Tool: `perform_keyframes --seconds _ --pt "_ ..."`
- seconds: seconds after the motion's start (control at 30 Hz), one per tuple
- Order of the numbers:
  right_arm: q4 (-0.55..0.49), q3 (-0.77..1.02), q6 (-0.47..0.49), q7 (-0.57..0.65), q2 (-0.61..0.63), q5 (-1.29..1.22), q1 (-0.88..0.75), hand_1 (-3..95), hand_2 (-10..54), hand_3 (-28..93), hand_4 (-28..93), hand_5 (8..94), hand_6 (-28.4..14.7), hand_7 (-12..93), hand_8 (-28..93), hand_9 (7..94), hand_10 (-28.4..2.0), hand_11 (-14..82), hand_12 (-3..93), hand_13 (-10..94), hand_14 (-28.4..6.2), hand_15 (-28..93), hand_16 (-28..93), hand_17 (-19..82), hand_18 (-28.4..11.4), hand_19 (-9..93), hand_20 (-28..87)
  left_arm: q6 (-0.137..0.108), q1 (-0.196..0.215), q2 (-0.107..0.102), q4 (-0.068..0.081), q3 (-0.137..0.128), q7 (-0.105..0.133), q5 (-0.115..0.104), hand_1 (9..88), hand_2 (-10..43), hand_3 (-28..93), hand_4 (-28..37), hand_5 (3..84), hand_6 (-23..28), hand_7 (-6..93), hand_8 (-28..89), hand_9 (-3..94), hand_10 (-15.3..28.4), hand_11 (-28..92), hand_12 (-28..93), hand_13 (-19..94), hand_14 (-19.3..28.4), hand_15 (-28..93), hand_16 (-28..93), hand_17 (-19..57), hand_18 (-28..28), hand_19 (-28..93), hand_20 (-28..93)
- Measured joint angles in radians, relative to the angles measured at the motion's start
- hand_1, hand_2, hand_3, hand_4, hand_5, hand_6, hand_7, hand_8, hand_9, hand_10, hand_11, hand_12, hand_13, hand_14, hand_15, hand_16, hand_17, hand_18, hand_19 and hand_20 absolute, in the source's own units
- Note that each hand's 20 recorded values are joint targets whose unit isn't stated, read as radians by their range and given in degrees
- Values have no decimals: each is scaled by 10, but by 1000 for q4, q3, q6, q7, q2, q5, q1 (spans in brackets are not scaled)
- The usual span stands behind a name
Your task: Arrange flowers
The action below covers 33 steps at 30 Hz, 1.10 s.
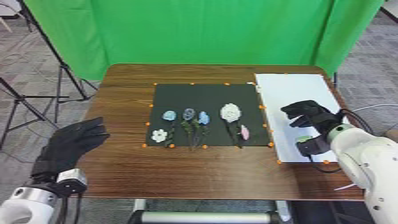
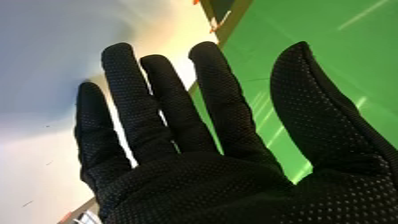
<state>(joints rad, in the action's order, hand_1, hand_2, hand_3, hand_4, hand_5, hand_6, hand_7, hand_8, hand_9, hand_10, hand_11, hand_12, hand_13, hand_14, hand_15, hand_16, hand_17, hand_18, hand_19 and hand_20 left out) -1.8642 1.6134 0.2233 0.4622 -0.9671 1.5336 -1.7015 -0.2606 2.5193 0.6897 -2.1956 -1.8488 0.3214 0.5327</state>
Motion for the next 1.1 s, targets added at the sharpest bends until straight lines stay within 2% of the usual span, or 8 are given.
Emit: perform_keyframes --seconds 0.13,0.3,0.53,0.77,0.97,1.1 --pt "5 -9 -26 -2 0 -11 5 194 100 886 -274 460 -67 183 -129 426 -198 154 157 323 -202 471 87 21 -236 526 86 5 -11 0 1 2 -5 0 282 48 786 -181 463 130 127 -89 372 213 358 90 265 270 573 -116 -98 216 578 139" --pt "7 -17 -49 -7 0 -18 5 192 101 886 -276 458 -66 182 -130 425 -197 153 157 323 -202 468 88 19 -236 523 87 8 -24 0 2 18 -5 1 281 48 786 -181 461 131 126 -89 373 214 361 91 265 271 575 -116 -98 216 579 138" --pt "7 -19 -58 -9 0 -19 4 190 102 886 -276 455 -64 184 -129 425 -195 154 159 321 -203 466 91 17 -236 521 87 8 -26 0 2 23 -3 0 281 48 786 -181 461 132 127 -89 372 214 360 90 266 271 575 -117 -98 216 580 137" --pt "9 -20 -60 -11 0 -20 5 190 102 886 -276 454 -64 184 -129 425 -194 154 158 321 -202 471 94 14 -236 521 90 8 -24 -1 2 15 1 -8 280 47 788 -181 461 132 129 -89 374 214 363 91 265 271 577 -117 -98 216 580 136" --pt "14 -25 -60 -11 1 -20 12 189 102 886 -277 454 -63 184 -130 425 -194 154 158 322 -202 473 94 12 -236 519 92 10 -21 -9 9 5 6 -21 280 46 788 -182 462 132 130 -89 375 215 365 91 266 272 578 -117 -99 216 580 137" --pt "15 -27 -59 -11 1 -20 14 189 102 886 -277 454 -63 185 -130 425 -194 154 158 322 -202 474 94 12 -236 518 93 17 -21 -11 12 -3 4 -22 280 46 788 -182 462 133 130 -89 375 216 366 92 266 272 578 -117 -99 216 580 137"
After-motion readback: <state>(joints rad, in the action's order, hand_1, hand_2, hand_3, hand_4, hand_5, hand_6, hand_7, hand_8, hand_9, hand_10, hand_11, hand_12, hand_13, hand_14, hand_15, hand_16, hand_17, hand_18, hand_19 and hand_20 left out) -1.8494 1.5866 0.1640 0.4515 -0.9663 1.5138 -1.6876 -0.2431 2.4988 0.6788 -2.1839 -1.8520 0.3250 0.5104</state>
